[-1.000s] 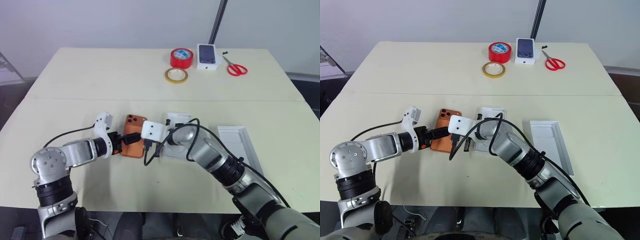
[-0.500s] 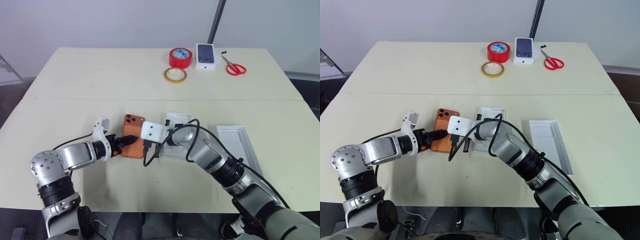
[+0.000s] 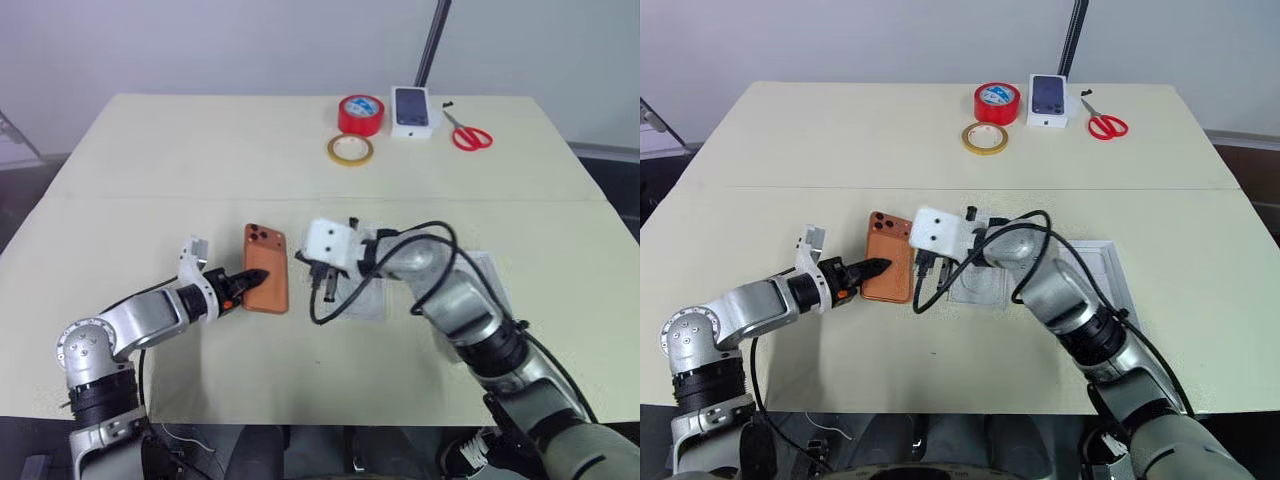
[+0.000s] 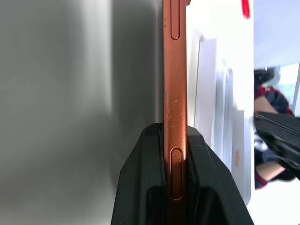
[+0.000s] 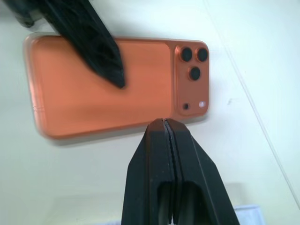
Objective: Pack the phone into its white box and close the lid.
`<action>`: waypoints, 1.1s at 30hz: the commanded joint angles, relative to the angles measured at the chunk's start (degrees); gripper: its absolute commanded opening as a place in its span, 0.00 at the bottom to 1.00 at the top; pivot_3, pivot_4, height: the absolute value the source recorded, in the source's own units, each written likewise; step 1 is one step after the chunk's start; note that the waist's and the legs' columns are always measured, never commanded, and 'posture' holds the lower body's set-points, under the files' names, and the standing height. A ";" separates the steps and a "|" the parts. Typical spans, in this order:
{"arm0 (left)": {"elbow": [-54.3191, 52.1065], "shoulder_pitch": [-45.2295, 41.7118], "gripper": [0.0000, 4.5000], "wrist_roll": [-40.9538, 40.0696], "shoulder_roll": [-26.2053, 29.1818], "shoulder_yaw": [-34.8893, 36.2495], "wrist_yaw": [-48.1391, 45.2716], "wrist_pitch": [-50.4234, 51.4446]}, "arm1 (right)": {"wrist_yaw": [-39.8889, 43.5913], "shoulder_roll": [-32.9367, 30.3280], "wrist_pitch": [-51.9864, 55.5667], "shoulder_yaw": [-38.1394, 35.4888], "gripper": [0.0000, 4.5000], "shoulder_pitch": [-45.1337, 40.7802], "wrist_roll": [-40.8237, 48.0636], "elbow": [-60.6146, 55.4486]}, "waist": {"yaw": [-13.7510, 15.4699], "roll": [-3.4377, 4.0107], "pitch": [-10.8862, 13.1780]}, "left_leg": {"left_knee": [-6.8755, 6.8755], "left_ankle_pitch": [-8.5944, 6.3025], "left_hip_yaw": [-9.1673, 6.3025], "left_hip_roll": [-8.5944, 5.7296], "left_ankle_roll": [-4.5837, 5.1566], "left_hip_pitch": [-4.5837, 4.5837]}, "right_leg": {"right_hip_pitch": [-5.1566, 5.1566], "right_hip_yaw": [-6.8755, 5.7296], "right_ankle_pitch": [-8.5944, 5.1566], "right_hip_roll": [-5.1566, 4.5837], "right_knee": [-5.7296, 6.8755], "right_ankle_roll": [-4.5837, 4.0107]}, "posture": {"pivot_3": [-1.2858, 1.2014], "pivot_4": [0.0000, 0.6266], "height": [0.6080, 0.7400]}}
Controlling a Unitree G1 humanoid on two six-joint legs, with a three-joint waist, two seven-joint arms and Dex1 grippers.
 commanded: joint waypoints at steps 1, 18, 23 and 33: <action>-4.33 -3.21 0.00 -5.14 -1.44 -6.27 1.93 -6.29 | 5.10 -6.36 0.66 -10.67 0.00 2.19 7.57 -4.79 | -0.05 -0.03 0.02 | 0.06 -0.13 0.01 -0.05 0.23 0.00 | 0.04 -0.01 0.02 -0.06 -0.04 0.03 | 0.52 0.24 1.00; 6.51 -10.33 0.00 6.70 -10.32 -21.57 -4.62 -10.81 | 2.33 -19.37 4.80 -25.58 0.00 17.92 14.51 -4.63 | -0.25 -0.02 0.02 | 0.06 -0.12 0.13 0.11 0.26 0.10 | 0.08 0.16 0.03 0.29 0.01 0.05 | 0.52 0.24 1.00; 7.26 -10.84 0.00 8.99 -11.27 -22.39 -5.63 -9.89 | 1.26 -19.86 4.34 -25.48 0.00 18.55 14.95 -4.49 | -0.26 -0.02 0.02 | 0.06 -0.10 0.15 0.11 0.22 0.10 | 0.08 0.18 0.03 0.29 0.00 0.05 | 0.52 0.24 1.00; 4.99 -10.31 0.61 12.67 -10.88 -23.25 -8.59 -6.48 | -0.07 -20.51 3.40 -23.93 0.00 17.57 14.98 -3.33 | -0.18 -0.02 0.02 | 0.06 0.02 0.15 0.11 0.01 0.10 | 0.09 0.18 0.03 0.30 0.00 0.05 | 0.52 0.24 1.00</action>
